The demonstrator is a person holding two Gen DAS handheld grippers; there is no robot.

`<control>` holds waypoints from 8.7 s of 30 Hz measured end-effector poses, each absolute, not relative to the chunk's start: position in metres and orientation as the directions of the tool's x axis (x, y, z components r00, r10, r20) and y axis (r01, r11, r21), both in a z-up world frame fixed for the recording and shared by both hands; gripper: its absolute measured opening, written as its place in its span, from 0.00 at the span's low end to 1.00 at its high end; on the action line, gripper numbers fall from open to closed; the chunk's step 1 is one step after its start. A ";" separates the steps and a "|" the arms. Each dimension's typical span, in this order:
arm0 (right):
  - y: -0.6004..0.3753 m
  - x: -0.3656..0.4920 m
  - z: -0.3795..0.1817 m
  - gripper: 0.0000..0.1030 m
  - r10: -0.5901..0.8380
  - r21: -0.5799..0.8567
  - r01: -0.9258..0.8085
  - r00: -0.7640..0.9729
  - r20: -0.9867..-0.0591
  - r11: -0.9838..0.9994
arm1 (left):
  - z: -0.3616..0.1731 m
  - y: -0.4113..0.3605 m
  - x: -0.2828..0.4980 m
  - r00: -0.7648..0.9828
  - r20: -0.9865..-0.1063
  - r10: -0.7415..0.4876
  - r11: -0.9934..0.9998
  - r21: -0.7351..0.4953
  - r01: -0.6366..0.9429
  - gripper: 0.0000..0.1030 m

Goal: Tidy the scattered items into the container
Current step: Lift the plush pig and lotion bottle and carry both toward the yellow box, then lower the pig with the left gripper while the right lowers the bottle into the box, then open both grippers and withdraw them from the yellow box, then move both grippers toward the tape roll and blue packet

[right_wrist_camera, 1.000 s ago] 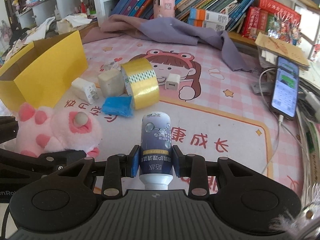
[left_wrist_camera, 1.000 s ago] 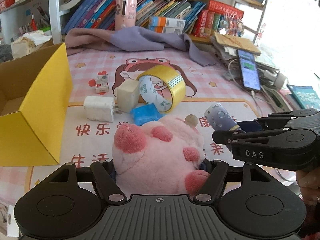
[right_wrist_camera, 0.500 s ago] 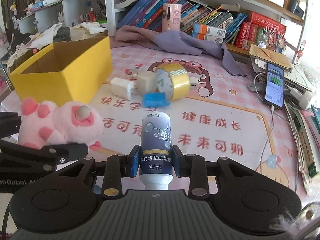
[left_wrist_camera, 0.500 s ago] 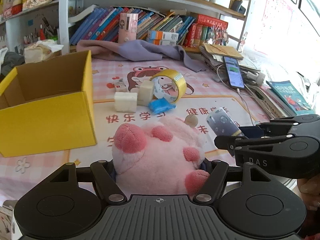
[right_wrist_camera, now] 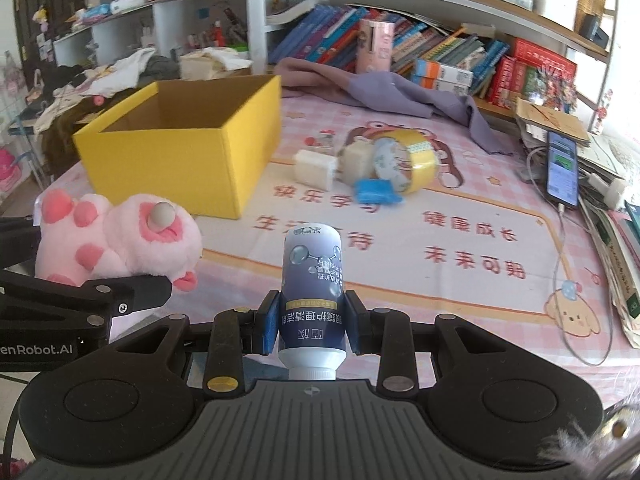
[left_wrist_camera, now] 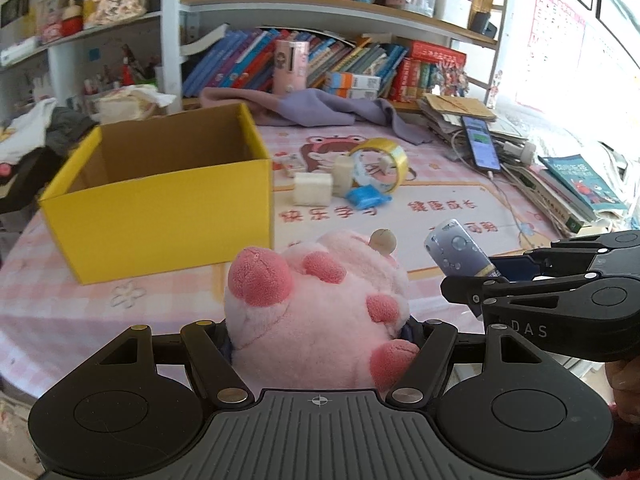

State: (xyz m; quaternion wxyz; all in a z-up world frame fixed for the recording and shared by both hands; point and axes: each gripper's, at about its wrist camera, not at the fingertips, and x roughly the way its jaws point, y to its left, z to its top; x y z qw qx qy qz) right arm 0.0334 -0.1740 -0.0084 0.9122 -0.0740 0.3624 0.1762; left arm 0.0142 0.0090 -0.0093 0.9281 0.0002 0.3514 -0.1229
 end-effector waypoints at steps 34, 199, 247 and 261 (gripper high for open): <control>-0.065 0.030 -0.011 0.30 0.447 0.010 -0.630 0.540 -0.713 0.777 | -0.014 0.103 -0.011 0.737 -0.675 -0.045 0.996 -0.086 -0.018 0.68; -0.122 0.017 0.005 0.88 0.212 -0.071 -0.311 0.781 -0.588 0.948 | 0.004 0.071 0.003 0.770 -0.637 0.045 0.999 0.037 -0.028 1.00; -0.224 0.085 -0.021 0.90 0.054 -0.018 -0.090 0.734 -0.677 0.996 | -0.021 -0.040 0.090 0.678 -0.712 -0.182 0.965 0.003 0.262 1.00; -0.255 0.159 -0.020 0.88 0.093 -0.033 -0.156 0.731 -0.676 0.987 | -0.021 -0.085 0.146 0.692 -0.696 -0.189 0.965 -0.003 0.261 0.99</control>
